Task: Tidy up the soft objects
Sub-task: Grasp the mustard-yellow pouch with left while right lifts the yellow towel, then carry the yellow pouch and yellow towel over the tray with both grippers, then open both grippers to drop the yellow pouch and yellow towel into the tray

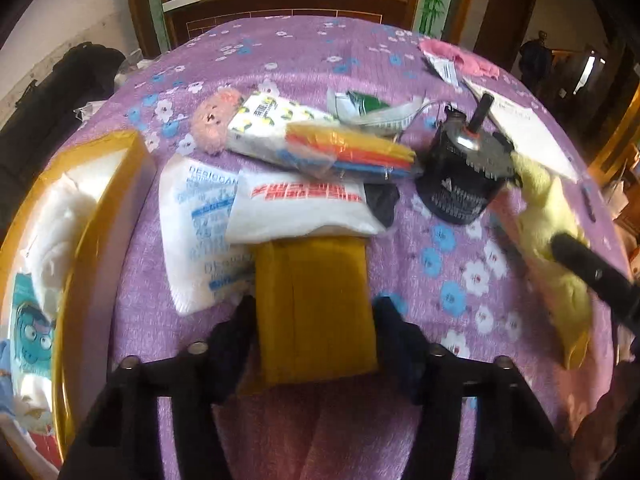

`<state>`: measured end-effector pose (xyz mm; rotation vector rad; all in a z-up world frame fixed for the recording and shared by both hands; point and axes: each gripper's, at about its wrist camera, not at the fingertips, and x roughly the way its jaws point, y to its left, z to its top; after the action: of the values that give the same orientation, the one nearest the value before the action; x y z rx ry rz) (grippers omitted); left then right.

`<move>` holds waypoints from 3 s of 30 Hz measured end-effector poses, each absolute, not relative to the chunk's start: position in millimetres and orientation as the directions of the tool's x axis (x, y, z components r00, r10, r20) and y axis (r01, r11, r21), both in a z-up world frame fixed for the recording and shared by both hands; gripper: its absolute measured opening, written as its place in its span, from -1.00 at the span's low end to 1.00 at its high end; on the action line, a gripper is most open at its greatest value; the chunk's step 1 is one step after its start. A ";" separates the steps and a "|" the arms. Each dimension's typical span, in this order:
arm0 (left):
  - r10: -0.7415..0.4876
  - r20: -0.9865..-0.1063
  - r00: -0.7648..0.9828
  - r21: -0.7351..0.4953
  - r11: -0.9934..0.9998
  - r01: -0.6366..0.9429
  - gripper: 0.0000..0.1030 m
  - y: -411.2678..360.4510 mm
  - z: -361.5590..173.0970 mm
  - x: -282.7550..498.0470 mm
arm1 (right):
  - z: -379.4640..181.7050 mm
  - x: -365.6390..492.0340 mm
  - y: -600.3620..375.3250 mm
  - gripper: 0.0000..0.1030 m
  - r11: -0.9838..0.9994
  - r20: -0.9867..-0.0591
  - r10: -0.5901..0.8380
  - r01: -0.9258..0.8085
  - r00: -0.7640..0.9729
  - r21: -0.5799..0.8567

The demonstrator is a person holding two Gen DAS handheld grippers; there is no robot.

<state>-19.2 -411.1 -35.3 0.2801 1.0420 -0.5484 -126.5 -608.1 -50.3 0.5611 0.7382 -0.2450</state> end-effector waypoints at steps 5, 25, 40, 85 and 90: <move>-0.371 -0.875 0.311 -0.155 0.823 0.547 0.02 -388.9 -28.7 -32.1 | -50.5 -126.8 -608.7 -0.15 0.823 -0.693 -0.015 0.402 0.721 0.401; -0.536 -0.816 0.219 -0.365 0.769 0.525 0.02 -344.1 4.9 -83.5 | -54.6 -128.2 -615.3 -0.15 0.794 -0.674 0.022 0.397 0.738 0.460; -0.582 -0.745 0.326 -0.401 0.781 0.478 0.02 -278.6 49.8 -79.8 | -26.5 -166.0 -558.4 -0.15 0.678 -0.515 0.169 0.281 0.840 0.680; -0.387 -0.797 0.463 -0.312 0.921 0.233 0.02 -133.7 -7.4 68.5 | -18.5 54.7 -343.0 -0.13 0.853 -0.645 0.400 -0.007 0.651 0.522; -0.420 -0.787 0.452 -0.353 0.907 0.228 0.29 -132.2 -11.0 70.1 | -26.2 58.6 -342.5 -0.13 0.849 -0.650 0.401 0.004 0.645 0.528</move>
<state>70.1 -132.2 -10.9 -0.2078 1.0273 -0.4040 58.6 -342.5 -26.2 0.5229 0.8473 0.2378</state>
